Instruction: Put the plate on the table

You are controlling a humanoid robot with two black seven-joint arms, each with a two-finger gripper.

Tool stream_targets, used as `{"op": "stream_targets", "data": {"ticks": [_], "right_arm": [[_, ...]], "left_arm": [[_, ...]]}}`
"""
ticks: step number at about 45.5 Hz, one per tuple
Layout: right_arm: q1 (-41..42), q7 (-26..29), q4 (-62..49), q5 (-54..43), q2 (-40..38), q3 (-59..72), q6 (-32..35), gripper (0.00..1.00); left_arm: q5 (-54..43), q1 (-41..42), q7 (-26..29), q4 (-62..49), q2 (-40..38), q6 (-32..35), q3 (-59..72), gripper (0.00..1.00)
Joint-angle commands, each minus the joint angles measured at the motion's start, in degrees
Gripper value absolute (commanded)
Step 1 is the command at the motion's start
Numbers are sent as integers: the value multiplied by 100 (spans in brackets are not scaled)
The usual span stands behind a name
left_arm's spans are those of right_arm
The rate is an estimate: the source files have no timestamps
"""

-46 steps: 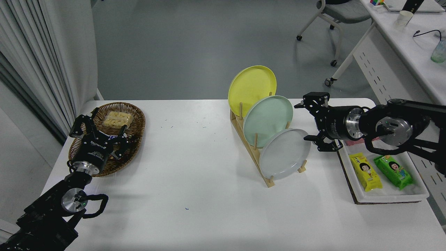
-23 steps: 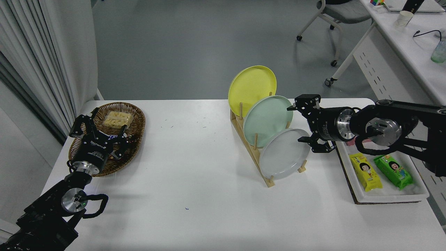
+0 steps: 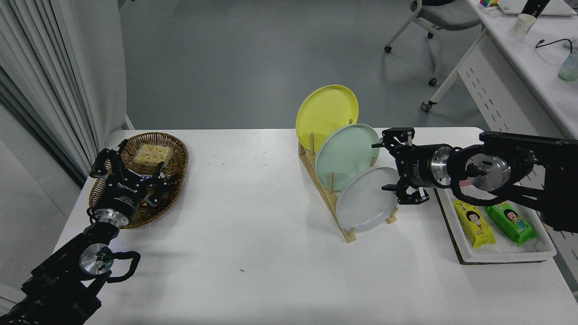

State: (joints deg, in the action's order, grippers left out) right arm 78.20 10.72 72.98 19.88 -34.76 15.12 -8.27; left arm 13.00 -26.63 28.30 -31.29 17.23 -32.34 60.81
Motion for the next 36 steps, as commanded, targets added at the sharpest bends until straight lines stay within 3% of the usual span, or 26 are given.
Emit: {"op": "stream_targets", "data": {"ticks": [1, 36], "right_arm": [[-15, -8, -38, 42, 92, -18, -52, 100], [-33, 1, -144, 25, 118, -53, -26, 100]], "left_arm": [[1, 0, 0, 0, 0, 0, 1, 98], [-8, 0, 0, 0, 0, 0, 1, 98]]}}
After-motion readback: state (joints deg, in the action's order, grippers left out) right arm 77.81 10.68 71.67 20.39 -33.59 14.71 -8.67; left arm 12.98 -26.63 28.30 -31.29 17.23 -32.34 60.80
